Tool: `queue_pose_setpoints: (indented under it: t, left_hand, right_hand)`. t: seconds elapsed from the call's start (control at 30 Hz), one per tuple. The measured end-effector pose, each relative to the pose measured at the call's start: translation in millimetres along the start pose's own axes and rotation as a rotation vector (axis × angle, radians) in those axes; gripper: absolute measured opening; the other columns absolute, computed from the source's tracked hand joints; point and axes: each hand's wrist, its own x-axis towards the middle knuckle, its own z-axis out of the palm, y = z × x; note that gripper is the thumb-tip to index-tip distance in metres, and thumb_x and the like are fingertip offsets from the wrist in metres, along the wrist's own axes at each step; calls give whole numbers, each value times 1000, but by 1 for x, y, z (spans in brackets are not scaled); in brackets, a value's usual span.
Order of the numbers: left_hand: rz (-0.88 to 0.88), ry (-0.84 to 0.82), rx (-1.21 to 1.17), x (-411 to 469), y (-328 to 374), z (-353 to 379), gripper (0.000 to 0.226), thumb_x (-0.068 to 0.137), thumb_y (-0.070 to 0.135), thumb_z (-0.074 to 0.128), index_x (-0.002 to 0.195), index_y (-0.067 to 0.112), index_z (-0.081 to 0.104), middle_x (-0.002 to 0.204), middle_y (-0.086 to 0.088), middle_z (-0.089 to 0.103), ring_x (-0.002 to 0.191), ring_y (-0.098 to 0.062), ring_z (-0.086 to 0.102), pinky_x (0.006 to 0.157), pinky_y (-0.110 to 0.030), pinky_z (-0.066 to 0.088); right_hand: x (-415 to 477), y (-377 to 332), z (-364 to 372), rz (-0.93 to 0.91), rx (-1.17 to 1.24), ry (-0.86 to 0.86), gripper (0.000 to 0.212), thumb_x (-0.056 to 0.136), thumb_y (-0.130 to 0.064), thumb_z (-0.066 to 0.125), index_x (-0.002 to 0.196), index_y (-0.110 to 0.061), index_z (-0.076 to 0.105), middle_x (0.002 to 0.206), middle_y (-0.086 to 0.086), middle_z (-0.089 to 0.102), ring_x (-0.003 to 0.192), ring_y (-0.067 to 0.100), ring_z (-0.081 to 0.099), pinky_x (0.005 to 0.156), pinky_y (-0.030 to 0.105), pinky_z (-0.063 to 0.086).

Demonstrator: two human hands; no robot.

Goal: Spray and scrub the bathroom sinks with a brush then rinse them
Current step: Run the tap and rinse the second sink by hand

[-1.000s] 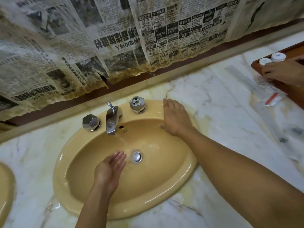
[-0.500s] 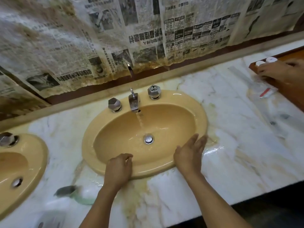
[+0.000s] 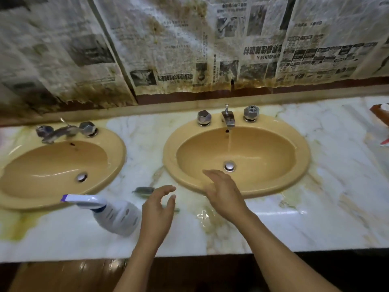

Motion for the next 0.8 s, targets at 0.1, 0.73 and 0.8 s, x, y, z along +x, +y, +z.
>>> queue_pose_setpoints:
  t: [0.1,0.73,0.8]
  left_hand:
    - [-39,40,-21,-21,-12,-21,26,98,17,67,114,37,70,113,25,69,113,11,58,93,-14,44]
    - [-491,-13,-303,-4,-41,-15,33,94,33,67,125,30,58,119,11,68,107,-9,66,91,-32,56]
    - [-571,14,-509,8,-33,-3,40,94,34,69,131,21,59,117,3,73,104,-15,72,94,-42,59]
  right_hand:
    - [-6,-25,35,-111,-107,-88,49,99,-34,62,147,-27,52,146,-4,54,135,18,43,112,29,33]
    - [-2,-14,103,-318,-383,284,20,76,-5,81,88,-20,77,105,-5,73,103,28,62,83,38,45]
    - [-2,-7,91,-326,-377,341,21,79,-4,81,92,-20,77,106,-7,74,106,28,62,85,38,44]
